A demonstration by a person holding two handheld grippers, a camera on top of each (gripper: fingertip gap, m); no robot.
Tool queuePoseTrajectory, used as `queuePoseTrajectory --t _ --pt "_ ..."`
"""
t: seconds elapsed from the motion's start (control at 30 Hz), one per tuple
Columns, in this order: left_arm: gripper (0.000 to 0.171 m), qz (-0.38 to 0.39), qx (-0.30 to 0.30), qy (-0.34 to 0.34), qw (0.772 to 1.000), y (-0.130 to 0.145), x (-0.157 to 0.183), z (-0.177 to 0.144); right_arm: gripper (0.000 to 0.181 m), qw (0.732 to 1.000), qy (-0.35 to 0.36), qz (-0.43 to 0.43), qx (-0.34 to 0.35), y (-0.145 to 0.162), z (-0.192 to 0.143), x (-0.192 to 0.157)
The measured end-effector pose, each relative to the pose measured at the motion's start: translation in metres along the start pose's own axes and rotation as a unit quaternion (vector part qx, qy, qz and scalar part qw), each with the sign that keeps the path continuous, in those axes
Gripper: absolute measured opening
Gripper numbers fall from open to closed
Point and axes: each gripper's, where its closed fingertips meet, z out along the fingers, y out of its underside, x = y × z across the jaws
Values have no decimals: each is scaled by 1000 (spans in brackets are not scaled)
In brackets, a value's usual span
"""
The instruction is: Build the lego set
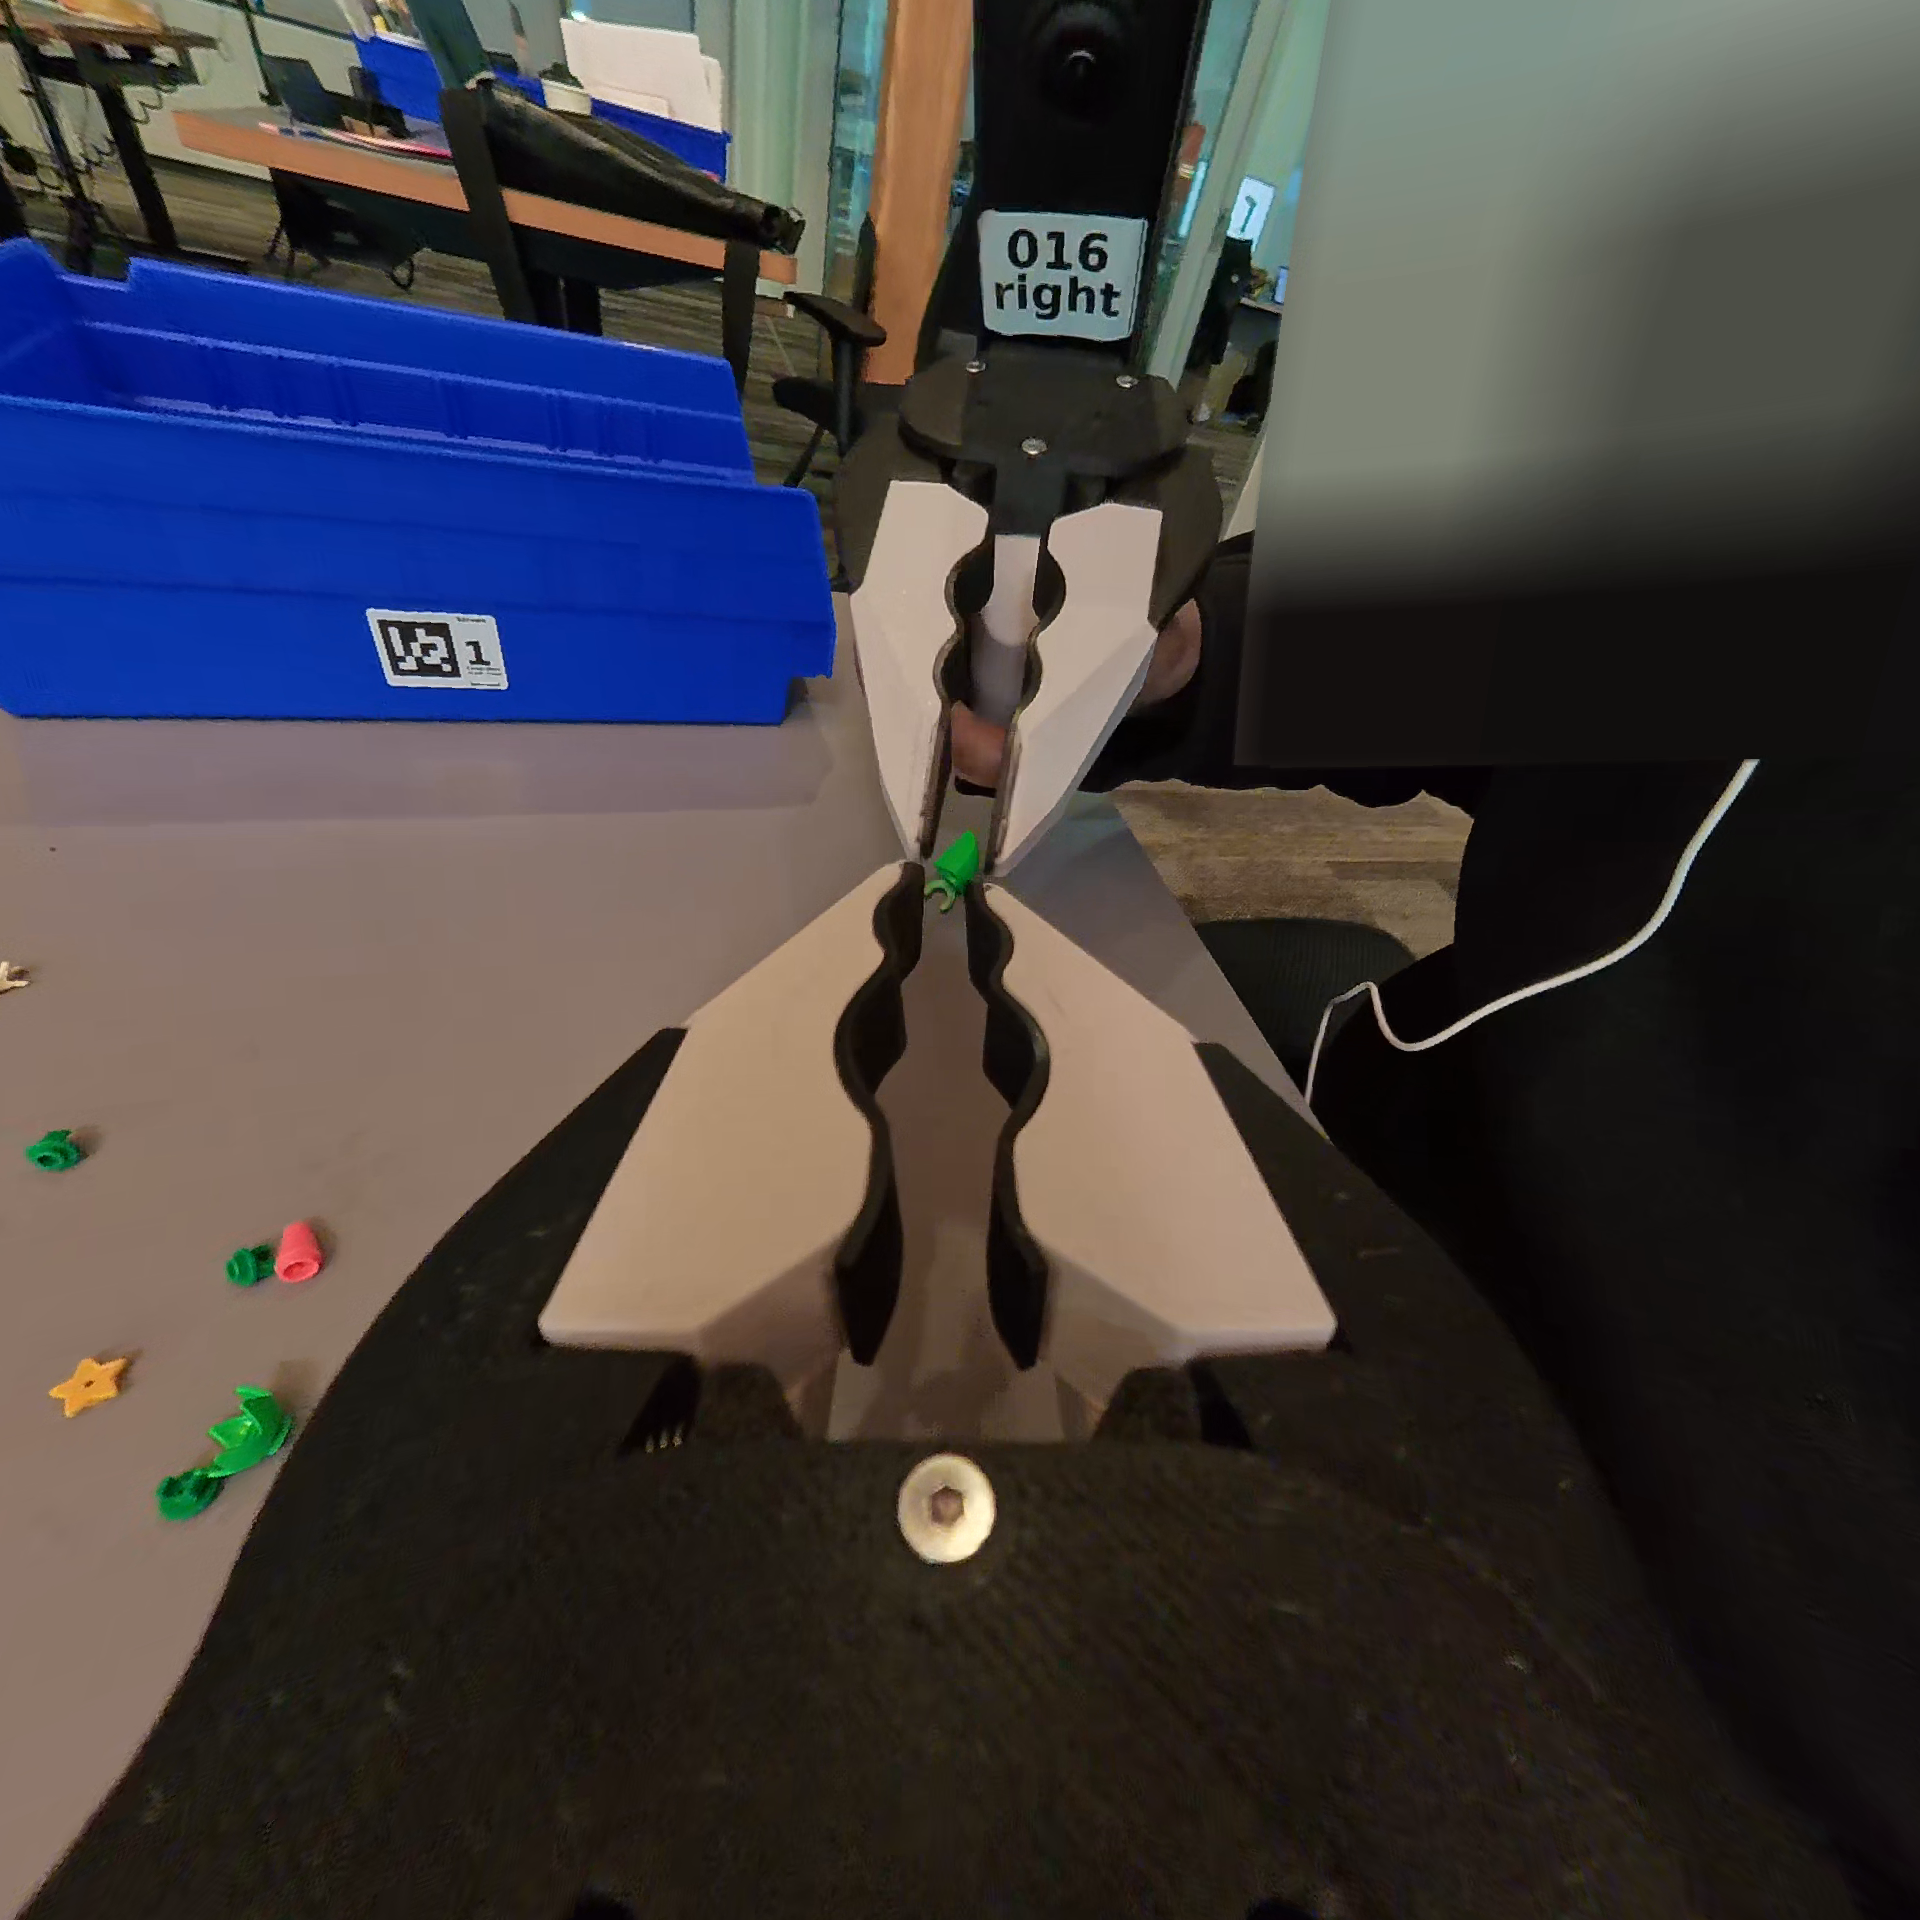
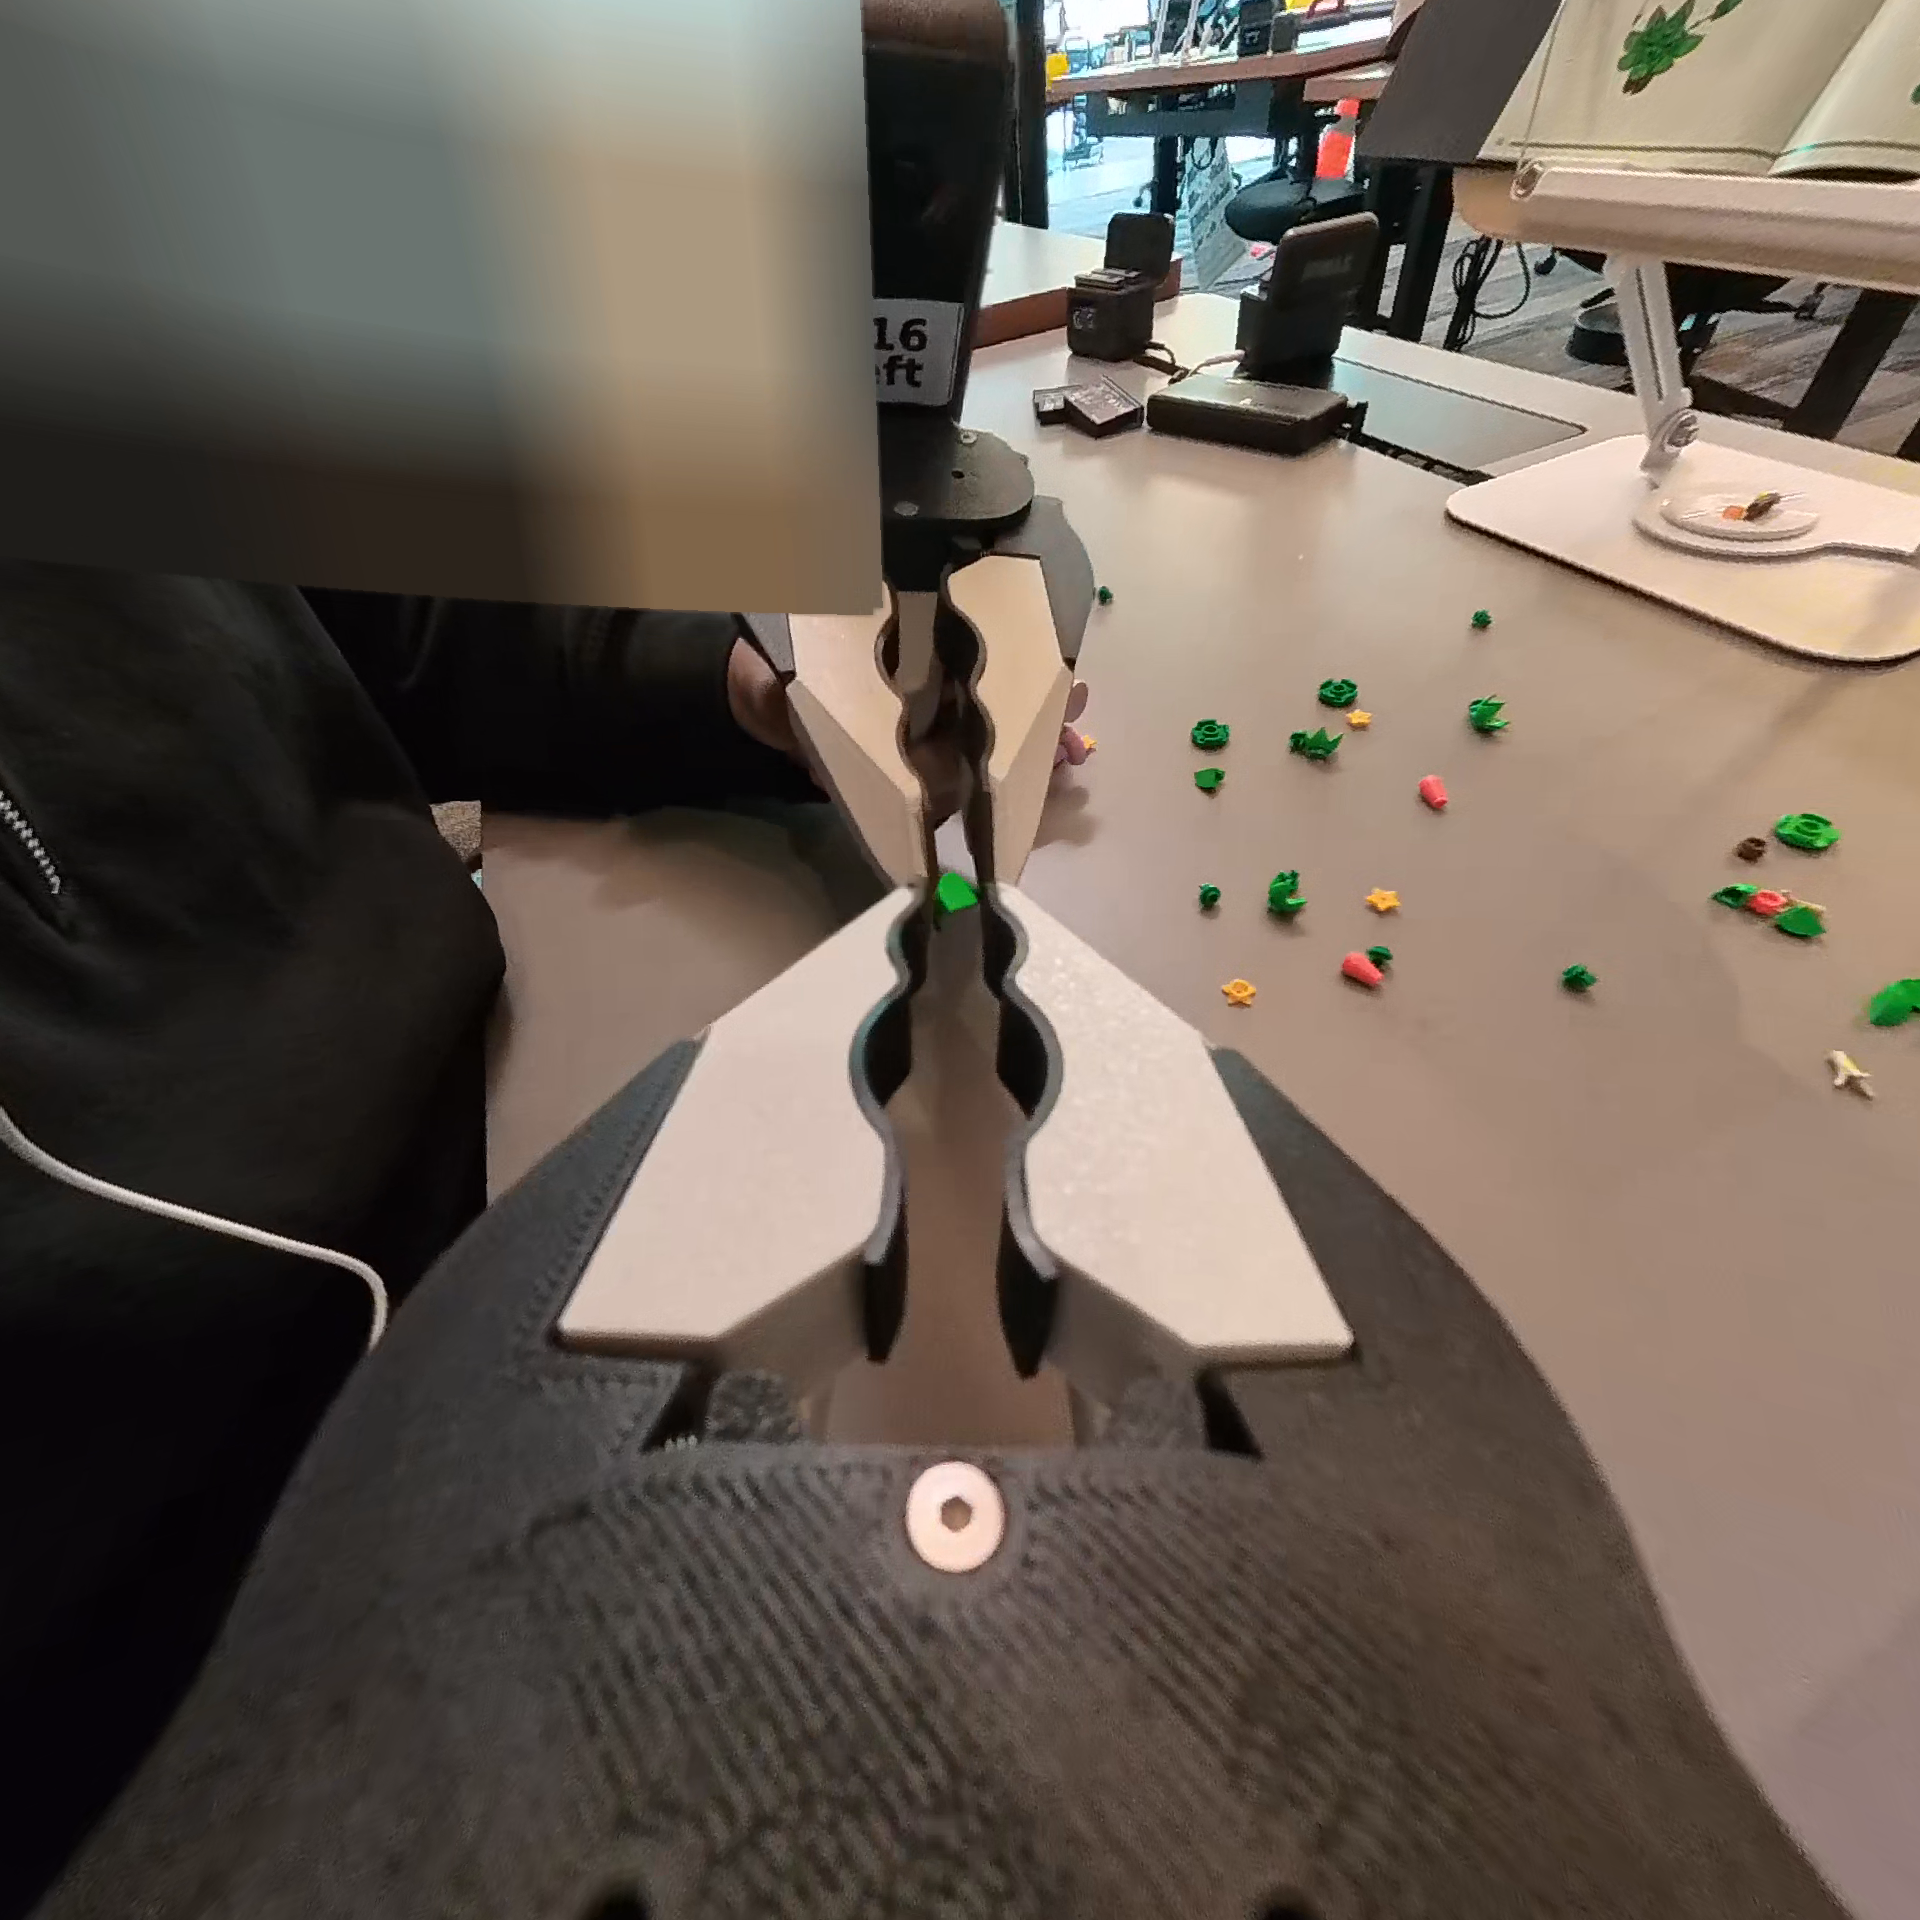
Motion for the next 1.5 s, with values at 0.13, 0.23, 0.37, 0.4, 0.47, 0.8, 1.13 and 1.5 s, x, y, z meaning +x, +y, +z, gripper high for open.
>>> queuePoseTrajectory --t 0.13,0.23,0.37,0.4,0.47,0.8,1.13,1.5 --pt "3 -6 0 1 1000 1 -1 0 6 1000 7 -12 -7 3 1 0" --pt "4 -6 3 5 1000 0 1 1 4 1000 11 -24 -9 2 0 -1" --pt "25 -10 10 1 1000 -3 -3 -3 4 999 33 -40 -6 -1 -4 4" --pt "32 -10 8 -9 1000 -3 -8 -5 4 998 42 -39 -11 1 -6 9" --pt "38 -1 -17 -41 999 5 -19 -9 3 997 59 -42 -35 11 -9 20" --pt "41 52 -223 -141 963 73 -53 5 4 961 33 -171 -215 59 11 53" --pt "22 80 -259 -161 949 84 -62 9 4 931 -29 -249 -265 69 19 53" --pt "20 71 -260 -122 955 84 -60 9 4 920 -93 -276 -263 68 19 48"
